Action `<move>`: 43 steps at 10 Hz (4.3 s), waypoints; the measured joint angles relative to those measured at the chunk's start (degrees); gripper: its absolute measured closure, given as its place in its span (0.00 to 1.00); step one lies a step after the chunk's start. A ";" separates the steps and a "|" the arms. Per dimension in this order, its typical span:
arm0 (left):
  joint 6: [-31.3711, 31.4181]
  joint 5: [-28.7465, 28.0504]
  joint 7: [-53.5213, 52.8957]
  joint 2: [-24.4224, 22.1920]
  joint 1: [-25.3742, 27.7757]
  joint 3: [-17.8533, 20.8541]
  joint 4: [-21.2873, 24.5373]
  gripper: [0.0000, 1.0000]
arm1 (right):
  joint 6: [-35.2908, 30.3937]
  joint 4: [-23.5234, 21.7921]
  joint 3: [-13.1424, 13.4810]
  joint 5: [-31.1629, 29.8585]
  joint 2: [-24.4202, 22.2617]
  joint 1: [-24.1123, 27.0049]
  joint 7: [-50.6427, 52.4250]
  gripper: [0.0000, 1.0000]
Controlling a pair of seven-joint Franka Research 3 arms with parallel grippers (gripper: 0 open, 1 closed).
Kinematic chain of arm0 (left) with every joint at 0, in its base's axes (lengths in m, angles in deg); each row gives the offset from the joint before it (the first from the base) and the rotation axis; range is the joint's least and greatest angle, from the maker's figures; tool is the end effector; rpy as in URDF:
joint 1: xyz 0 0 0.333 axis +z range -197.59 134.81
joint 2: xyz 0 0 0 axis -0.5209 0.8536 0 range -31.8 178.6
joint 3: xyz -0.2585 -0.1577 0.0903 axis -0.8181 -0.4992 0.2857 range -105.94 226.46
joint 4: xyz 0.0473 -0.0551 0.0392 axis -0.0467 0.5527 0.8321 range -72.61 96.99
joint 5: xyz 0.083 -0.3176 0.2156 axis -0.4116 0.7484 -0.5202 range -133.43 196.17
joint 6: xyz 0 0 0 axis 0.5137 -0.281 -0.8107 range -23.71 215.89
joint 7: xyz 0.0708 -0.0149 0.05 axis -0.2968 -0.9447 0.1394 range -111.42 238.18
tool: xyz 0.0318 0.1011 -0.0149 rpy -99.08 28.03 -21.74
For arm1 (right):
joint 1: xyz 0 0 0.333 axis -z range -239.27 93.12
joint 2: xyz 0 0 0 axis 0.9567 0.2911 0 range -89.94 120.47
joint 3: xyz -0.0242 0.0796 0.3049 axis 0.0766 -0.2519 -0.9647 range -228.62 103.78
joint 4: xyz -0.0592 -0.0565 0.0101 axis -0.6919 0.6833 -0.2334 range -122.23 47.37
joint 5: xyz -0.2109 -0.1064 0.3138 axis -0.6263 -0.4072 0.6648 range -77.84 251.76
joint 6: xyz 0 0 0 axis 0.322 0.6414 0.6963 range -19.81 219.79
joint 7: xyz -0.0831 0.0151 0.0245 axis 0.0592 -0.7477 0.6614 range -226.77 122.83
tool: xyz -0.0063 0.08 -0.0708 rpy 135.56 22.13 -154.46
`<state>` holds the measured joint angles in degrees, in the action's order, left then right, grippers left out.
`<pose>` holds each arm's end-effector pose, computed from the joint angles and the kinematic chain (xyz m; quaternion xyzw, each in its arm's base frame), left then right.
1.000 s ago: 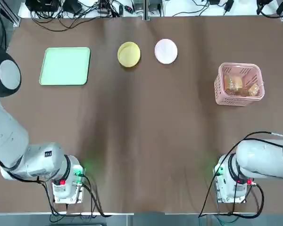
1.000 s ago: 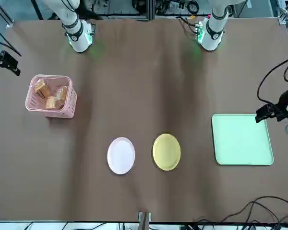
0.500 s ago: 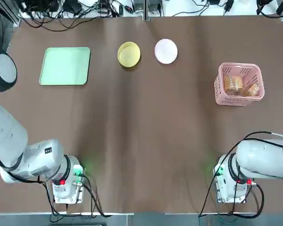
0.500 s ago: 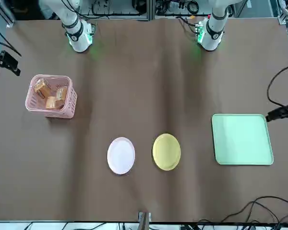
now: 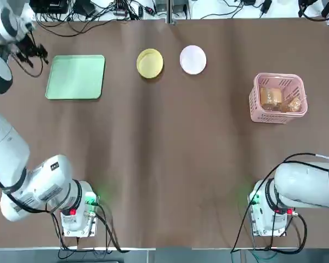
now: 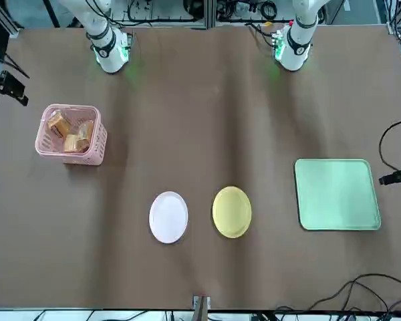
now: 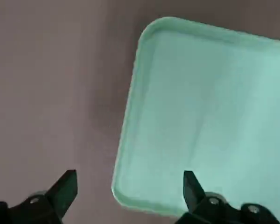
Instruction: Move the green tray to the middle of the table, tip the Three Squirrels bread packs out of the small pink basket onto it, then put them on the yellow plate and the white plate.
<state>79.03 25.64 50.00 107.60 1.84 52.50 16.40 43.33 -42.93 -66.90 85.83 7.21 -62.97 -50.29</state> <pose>0.6063 0.3033 0.2579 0.9963 0.0852 -0.0134 0.0038 0.5044 -0.0488 0.6389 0.9993 -0.0350 -0.0066 0.0150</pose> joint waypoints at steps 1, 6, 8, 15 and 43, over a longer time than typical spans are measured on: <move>6.76 0.00 -1.54 0.58 1.82 0.00 4.67 0.00 | -0.03 0.00 0.02 0.00 0.01 0.00 0.00 0.01; 16.40 -0.97 -3.41 1.32 4.90 -0.01 11.01 0.13 | -0.06 0.00 0.09 0.00 0.01 0.01 0.00 0.01; 16.54 -0.98 -3.54 1.67 5.01 -0.20 10.91 0.32 | -0.06 0.00 0.09 0.00 0.01 0.01 0.00 0.01; 17.03 -0.98 -3.17 3.78 4.67 -0.88 8.20 0.59 | -0.05 0.04 -0.01 0.00 0.01 0.00 0.00 0.01; 10.25 -0.98 24.50 -17.24 9.95 -46.59 43.82 0.94 | 0.19 0.11 0.03 0.00 0.06 0.00 0.01 0.01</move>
<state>89.28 24.66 74.50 90.36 11.79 5.91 60.22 43.52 -42.83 -66.86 85.83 7.27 -62.97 -50.28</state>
